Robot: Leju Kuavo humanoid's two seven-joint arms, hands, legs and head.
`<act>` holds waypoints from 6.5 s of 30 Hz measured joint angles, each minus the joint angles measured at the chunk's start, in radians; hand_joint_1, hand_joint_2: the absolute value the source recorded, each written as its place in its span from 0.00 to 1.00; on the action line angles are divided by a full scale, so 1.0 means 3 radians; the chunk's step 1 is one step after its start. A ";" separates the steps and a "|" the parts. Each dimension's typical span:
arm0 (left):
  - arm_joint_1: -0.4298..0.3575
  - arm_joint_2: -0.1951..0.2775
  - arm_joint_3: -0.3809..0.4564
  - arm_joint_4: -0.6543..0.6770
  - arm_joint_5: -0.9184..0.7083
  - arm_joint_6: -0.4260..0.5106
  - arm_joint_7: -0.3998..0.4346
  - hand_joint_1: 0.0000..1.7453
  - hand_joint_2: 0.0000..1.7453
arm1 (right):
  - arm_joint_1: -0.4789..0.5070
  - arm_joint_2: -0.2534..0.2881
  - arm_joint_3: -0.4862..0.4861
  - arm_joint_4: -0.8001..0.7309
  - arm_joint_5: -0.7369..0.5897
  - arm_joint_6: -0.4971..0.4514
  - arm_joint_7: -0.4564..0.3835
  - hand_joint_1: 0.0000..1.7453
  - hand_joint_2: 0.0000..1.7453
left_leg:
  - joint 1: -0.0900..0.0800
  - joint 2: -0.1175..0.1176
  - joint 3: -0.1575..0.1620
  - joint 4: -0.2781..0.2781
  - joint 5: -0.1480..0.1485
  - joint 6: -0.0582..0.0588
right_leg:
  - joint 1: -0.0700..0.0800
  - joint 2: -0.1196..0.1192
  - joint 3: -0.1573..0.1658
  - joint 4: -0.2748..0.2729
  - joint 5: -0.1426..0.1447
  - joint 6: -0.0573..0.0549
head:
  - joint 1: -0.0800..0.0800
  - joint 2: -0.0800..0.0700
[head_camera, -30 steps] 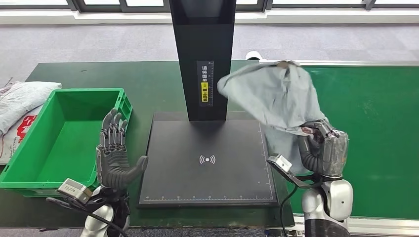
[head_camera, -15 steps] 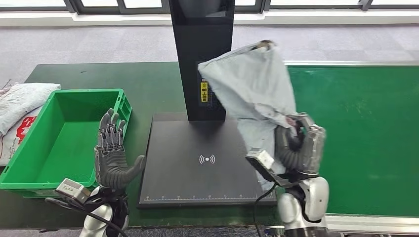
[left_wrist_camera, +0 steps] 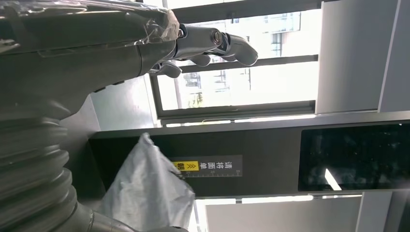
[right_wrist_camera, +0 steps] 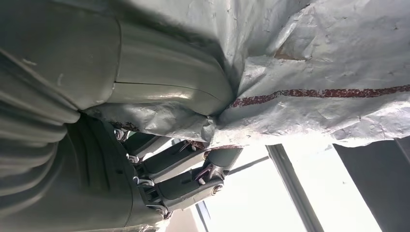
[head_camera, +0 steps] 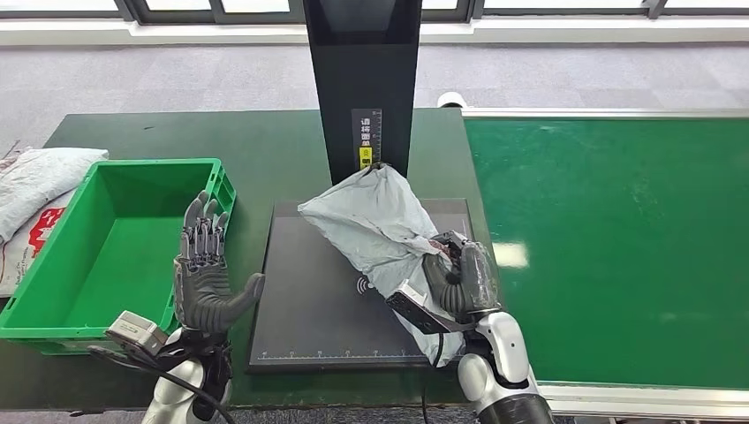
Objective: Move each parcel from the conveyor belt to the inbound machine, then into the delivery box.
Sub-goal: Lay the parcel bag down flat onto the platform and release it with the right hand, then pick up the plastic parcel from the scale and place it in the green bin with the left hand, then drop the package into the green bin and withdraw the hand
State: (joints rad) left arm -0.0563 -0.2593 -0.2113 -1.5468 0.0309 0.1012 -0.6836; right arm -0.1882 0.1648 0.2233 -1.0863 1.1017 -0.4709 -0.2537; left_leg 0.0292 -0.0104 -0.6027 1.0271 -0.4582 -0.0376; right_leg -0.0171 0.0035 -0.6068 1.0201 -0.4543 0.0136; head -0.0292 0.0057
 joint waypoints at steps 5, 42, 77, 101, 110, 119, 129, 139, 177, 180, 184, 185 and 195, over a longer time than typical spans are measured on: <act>-0.0007 0.0008 -0.0001 0.0005 0.0003 0.0005 0.0001 0.00 1.00 | -0.0053 -0.0008 0.0003 0.0138 0.0102 0.0080 0.0108 1.00 1.00 | 0.0000 0.0001 0.0000 0.0000 0.0000 0.0000 | 0.0001 0.0000 -0.0002 0.0000 0.0000 0.0000 | 0.0000 0.0000; -0.0065 0.0025 -0.0001 0.0007 0.0007 0.0151 0.0044 0.00 1.00 | 0.0056 -0.0011 -0.0011 -0.0379 -0.0558 -0.0715 -0.0900 0.00 1.00 | 0.0000 0.0001 0.0001 0.0000 0.0000 0.0000 | 0.0000 0.0002 -0.0002 0.0000 0.0000 0.0000 | 0.0000 0.0000; -0.1001 -0.0312 -0.0917 0.1889 -0.2134 0.0833 0.0599 0.00 1.00 | 0.0432 0.0478 -0.0240 -0.2787 -0.1118 -0.0748 -0.1488 0.00 1.00 | -0.0002 0.0008 0.0001 0.0005 -0.0001 0.0003 | -0.0003 0.0007 0.0000 -0.0001 0.0006 0.0007 | 0.0000 0.0000; -0.1573 -0.0459 -0.2187 0.3024 -0.2545 0.1292 0.1857 1.00 1.00 | 0.0380 0.0481 -0.0111 -0.2539 -0.1131 -0.0746 -0.1488 0.00 1.00 | -0.0003 0.0002 -0.0003 0.0006 -0.0001 0.0004 | -0.0003 0.0004 0.0000 -0.0001 0.0006 0.0007 | 0.0001 0.0000; -0.1687 -0.0457 -0.2453 0.3156 -0.2558 0.1325 0.1947 1.00 1.00 | 0.0375 0.0481 -0.0111 -0.2499 -0.1139 -0.0746 -0.1488 0.00 1.00 | -0.0002 0.0002 -0.0003 0.0005 -0.0001 0.0004 | -0.0003 0.0003 0.0001 0.0000 0.0006 0.0007 | 0.0001 0.0000; -0.1745 -0.0457 -0.2559 0.3225 -0.2553 0.1341 0.1995 1.00 1.00 | 0.0370 0.0483 -0.0111 -0.2452 -0.1134 -0.0746 -0.1488 0.00 1.00 | -0.0002 0.0002 -0.0002 0.0005 0.0000 0.0004 | -0.0003 0.0004 0.0002 0.0000 0.0006 0.0007 | 0.0001 0.0000; -0.1753 -0.0456 -0.2626 0.3280 -0.2524 0.1557 0.2032 1.00 1.00 | 0.0367 0.0484 -0.0111 -0.2411 -0.1117 -0.0746 -0.1488 0.00 1.00 | -0.0002 0.0002 -0.0002 0.0005 0.0000 0.0004 | -0.0003 0.0003 0.0002 0.0000 0.0006 0.0007 | 0.0001 0.0000; -0.1318 -0.0394 -0.1069 0.2238 -0.3667 0.1992 0.1356 1.00 1.00 | 0.0385 0.0484 -0.0161 -0.2415 -0.1026 -0.0751 -0.1488 0.00 1.00 | -0.0002 0.0015 -0.0001 0.0005 0.0001 0.0005 | -0.0002 0.0015 -0.0005 0.0000 0.0006 0.0007 | 0.0001 0.0000; -0.1064 -0.0340 0.2875 0.1085 -0.3841 0.1992 0.0825 1.00 1.00 | 0.0520 0.0469 -0.0199 -0.2204 -0.1010 -0.0750 -0.1488 0.00 1.00 | 0.0001 0.0006 0.0000 0.0004 0.0002 0.0004 | 0.0001 0.0005 0.0000 0.0001 0.0005 0.0004 | 0.0001 0.0000; -0.1101 -0.0337 0.2968 0.1195 -0.3872 0.1992 0.0791 1.00 1.00 | 0.0517 0.0469 -0.0204 -0.2165 -0.1010 -0.0750 -0.1488 0.00 1.00 | 0.0001 0.0006 0.0000 0.0004 0.0002 0.0004 | 0.0001 0.0005 0.0000 0.0001 0.0005 0.0004 | 0.0001 0.0000; -0.1123 -0.0336 0.3039 0.1270 -0.3881 0.1992 0.0781 0.31 1.00 | 0.0516 0.0469 -0.0210 -0.2130 -0.1010 -0.0750 -0.1488 0.00 1.00 | 0.0001 0.0007 0.0000 0.0004 0.0002 0.0004 | 0.0001 0.0005 0.0000 0.0001 0.0005 0.0004 | 0.0001 0.0000; -0.1129 -0.0335 0.3049 0.1284 -0.3881 0.1992 0.0777 0.06 1.00 | 0.0516 0.0469 -0.0211 -0.2123 -0.1010 -0.0750 -0.1488 0.00 1.00 | 0.0001 0.0007 0.0000 0.0004 0.0002 0.0004 | 0.0001 0.0005 0.0000 0.0001 0.0005 0.0004 | 0.0001 0.0000; -0.1198 -0.0337 0.3157 0.1378 -0.3531 0.1992 0.0384 0.00 1.00 | 0.0508 0.0469 -0.0213 -0.1999 -0.1026 -0.0750 -0.1488 0.00 1.00 | 0.0001 0.0007 0.0001 0.0004 0.0003 0.0003 | 0.0001 0.0004 0.0001 0.0001 0.0005 0.0004 | 0.0001 0.0000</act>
State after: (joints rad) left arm -0.4158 -0.3605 0.7357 -1.1335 -1.0284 0.6989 -0.5684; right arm -0.0359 0.3056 0.1594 -1.6860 0.7939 -0.6959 -0.7000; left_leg 0.0295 -0.0084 -0.6024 1.0282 -0.4574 -0.0365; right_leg -0.0169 0.0047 -0.6064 1.0203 -0.4529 0.0148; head -0.0290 0.0057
